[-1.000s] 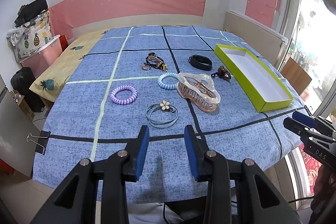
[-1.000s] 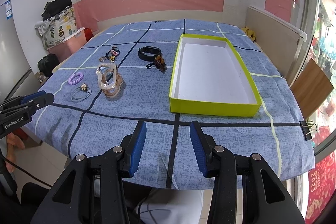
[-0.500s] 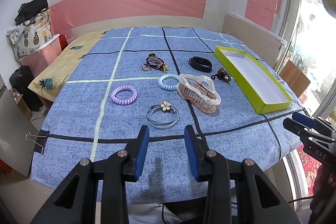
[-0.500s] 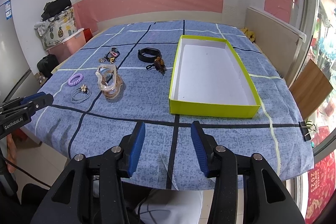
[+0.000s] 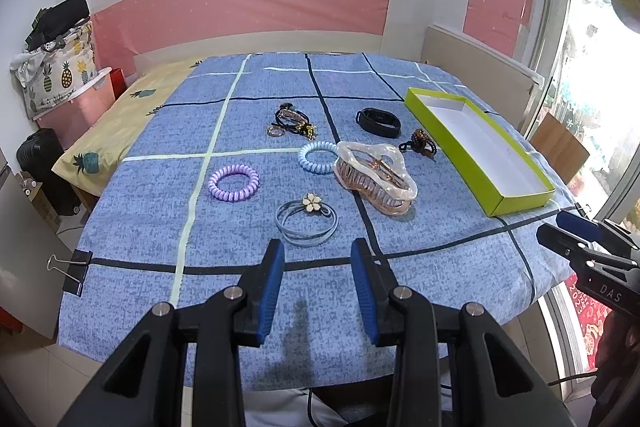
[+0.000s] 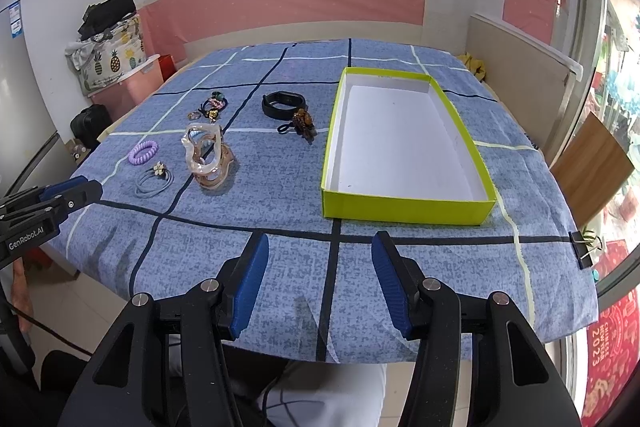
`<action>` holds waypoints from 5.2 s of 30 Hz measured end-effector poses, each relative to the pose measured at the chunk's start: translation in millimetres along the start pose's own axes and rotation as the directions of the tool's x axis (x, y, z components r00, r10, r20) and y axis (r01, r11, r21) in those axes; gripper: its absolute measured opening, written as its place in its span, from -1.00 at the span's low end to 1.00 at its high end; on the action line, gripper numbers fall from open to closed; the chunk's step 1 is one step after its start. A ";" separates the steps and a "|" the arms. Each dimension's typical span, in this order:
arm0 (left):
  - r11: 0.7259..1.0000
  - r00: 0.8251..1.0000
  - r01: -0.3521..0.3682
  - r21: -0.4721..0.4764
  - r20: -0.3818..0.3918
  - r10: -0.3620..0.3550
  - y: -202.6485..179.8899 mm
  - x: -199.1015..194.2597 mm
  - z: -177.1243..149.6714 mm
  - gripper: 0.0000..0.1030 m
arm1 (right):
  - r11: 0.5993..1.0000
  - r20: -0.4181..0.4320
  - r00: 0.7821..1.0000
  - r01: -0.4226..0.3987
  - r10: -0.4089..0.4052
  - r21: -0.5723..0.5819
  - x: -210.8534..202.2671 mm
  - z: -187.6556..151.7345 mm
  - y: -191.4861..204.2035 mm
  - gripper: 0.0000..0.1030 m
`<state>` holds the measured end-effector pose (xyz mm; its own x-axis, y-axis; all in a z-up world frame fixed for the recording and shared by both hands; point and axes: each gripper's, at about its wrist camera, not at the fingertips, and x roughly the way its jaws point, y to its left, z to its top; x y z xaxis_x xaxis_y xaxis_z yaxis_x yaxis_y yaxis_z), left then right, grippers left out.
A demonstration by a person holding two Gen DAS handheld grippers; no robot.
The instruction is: Organize jewelry
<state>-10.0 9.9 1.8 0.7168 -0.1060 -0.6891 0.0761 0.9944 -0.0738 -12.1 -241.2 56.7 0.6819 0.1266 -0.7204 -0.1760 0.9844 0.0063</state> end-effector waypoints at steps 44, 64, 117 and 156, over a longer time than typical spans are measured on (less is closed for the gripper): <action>0.999 1.000 0.009 -0.037 0.020 -0.009 17.6 7.3 6.9 -0.30 | 0.992 0.024 0.994 -0.102 0.104 -0.068 9.0 15.9 25.4 0.09; 0.983 0.992 -0.114 -0.146 -0.066 0.105 91.9 81.1 38.4 -0.30 | 0.957 -0.041 0.973 -0.231 0.227 -0.178 84.6 59.4 78.7 0.09; 0.999 0.999 0.025 -0.026 0.021 -0.024 54.3 69.5 84.2 -0.82 | 0.989 0.047 0.993 -0.098 0.104 -0.114 73.7 86.3 32.2 -0.13; 0.927 0.947 0.281 0.250 -0.231 -0.225 -173.8 255.3 192.6 -0.81 | 0.993 -0.120 0.988 0.107 -0.101 0.043 125.6 85.6 -108.7 -0.12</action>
<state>293.3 -189.9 -22.5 0.5011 -0.3237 -0.8026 0.4448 0.8918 -0.0820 153.4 -321.9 24.9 0.6062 0.0105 -0.7953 -0.0709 0.9966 -0.0409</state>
